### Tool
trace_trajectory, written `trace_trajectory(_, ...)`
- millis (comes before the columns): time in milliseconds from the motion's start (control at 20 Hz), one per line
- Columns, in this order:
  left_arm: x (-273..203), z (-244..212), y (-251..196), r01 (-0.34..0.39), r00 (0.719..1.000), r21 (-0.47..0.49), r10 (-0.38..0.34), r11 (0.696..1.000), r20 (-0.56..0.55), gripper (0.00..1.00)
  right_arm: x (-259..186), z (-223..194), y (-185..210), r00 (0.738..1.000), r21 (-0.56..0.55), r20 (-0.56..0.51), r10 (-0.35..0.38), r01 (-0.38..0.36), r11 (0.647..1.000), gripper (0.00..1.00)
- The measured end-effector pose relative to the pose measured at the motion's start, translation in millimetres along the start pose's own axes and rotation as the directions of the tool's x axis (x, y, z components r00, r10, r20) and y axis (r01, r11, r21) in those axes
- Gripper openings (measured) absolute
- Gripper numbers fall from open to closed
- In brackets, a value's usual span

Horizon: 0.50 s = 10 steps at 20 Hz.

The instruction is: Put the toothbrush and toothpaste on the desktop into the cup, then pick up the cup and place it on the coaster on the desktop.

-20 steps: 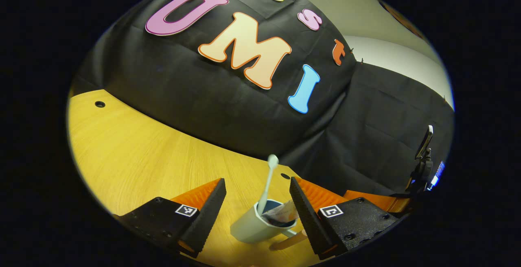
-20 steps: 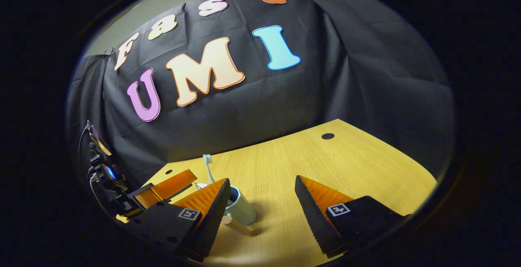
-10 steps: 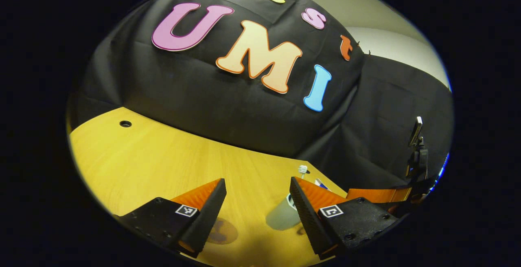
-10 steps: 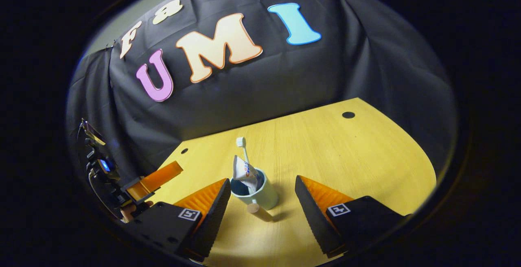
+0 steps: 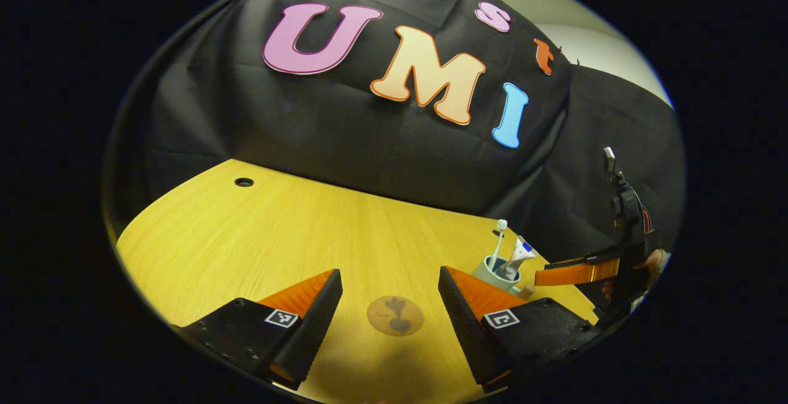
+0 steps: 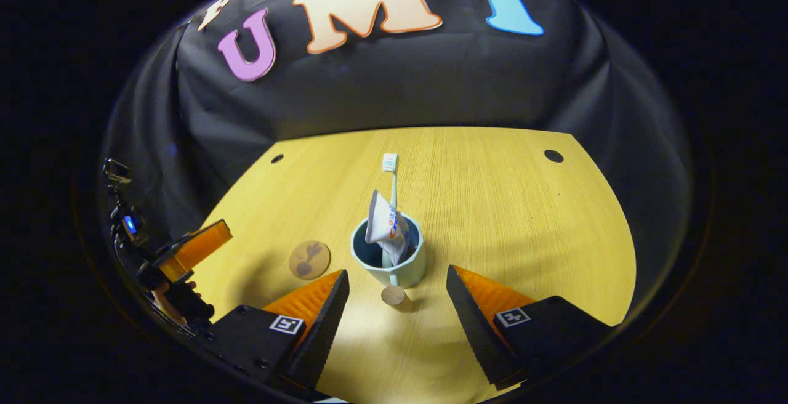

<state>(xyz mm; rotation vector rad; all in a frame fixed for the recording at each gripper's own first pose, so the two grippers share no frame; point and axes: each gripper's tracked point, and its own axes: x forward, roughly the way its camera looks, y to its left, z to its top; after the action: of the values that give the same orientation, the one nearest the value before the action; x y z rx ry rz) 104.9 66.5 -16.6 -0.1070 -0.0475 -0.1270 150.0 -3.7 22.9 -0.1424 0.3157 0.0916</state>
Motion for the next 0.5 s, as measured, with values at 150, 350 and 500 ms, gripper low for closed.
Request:
trace_trajectory(150,-21.4,-12.2,11.2,-0.032,0.999,-0.021,0.031,0.999,-0.035,0.93,7.1,-7.6,2.5,0.992,-0.054,-0.122,-0.014,0.007,0.999,0.97)
trace_trajectory(350,-46.1,-18.5,31.7,-0.1,0.993,-0.01,0.099,0.995,-0.058,0.93,21.1,-15.1,10.0,0.972,-0.072,-0.234,0.001,-0.019,0.997,0.97)
trace_trajectory(500,-57.9,-20.6,40.3,-0.119,0.991,-0.015,0.118,0.993,-0.067,0.93,28.2,-22.5,3.8,0.953,-0.124,-0.3,-0.037,-0.001,0.992,0.97)
